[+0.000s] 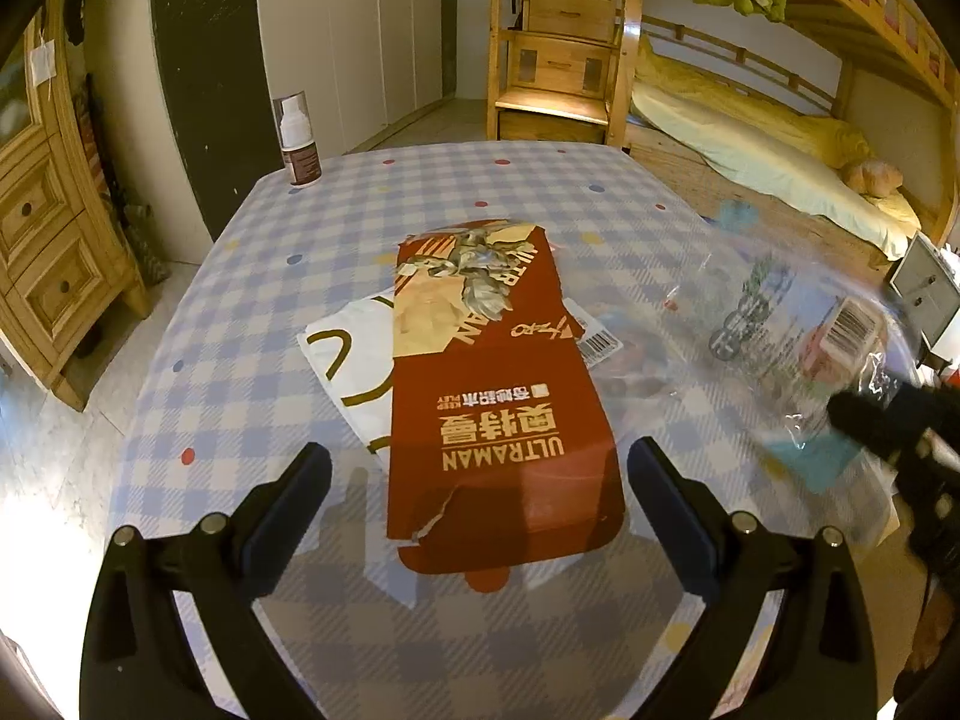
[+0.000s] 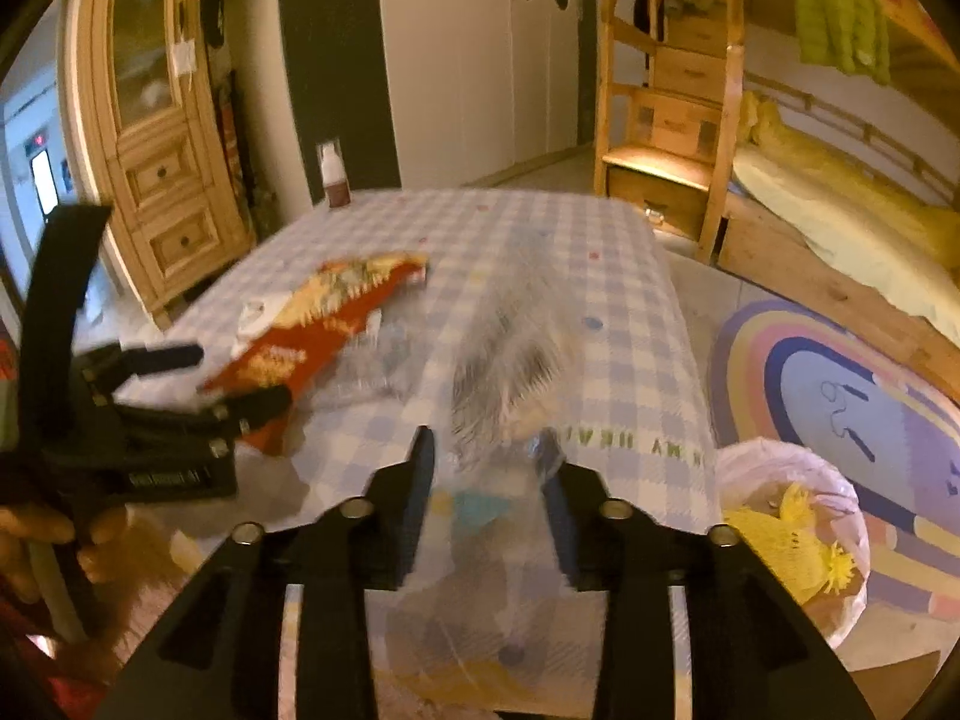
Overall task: Collect trash
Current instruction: 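Move the left gripper to the red Ultraman box while the right gripper holds the plastic bag, then close the left gripper on the red Ultraman box while the right gripper holds the plastic bag, then carry both items over the pink bag and open both grippers to drop them, then move both grippers back over the table toward the remaining items, then grasp the clear plastic packet with the right gripper and lift it, then grasp the white paper with brown lines with the left gripper and lift it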
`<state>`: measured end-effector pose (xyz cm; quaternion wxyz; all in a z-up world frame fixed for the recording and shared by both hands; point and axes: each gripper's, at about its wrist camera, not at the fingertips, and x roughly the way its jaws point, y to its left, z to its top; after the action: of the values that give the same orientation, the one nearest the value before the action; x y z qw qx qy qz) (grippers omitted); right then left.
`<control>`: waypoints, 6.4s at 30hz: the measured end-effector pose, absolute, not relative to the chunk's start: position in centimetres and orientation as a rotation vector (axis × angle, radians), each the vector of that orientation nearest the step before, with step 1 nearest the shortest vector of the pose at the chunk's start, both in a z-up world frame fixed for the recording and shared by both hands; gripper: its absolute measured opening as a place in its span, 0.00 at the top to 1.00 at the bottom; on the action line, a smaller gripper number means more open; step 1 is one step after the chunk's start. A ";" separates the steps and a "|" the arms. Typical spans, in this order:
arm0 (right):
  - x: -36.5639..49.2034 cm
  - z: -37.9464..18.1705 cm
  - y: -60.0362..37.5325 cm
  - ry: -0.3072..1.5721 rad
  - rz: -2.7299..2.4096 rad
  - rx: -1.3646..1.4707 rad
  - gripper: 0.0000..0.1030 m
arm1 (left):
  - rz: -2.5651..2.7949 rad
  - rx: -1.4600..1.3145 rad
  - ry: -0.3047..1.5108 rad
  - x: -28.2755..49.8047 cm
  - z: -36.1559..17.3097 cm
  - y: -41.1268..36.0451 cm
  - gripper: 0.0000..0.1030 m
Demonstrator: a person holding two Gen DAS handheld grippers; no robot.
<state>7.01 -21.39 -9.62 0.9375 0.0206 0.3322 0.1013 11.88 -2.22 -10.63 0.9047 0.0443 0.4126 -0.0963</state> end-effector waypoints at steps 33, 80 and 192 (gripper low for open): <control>7.0 -9.0 -23.2 0.625 0.129 0.045 0.99 | -0.161 0.095 0.813 12.6 -8.8 -2.1 0.24; 1.6 -12.7 -43.4 0.668 -0.262 0.270 0.56 | -0.711 0.250 0.612 8.6 -5.9 -24.4 0.24; 8.2 -7.1 -23.1 0.661 0.082 0.100 0.94 | -0.063 0.132 0.904 14.8 -12.0 -2.4 0.08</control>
<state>8.21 -23.12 -7.13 0.9439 0.0492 0.3242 0.0402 14.81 -2.44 -12.00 0.8969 0.0639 0.4365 -0.0305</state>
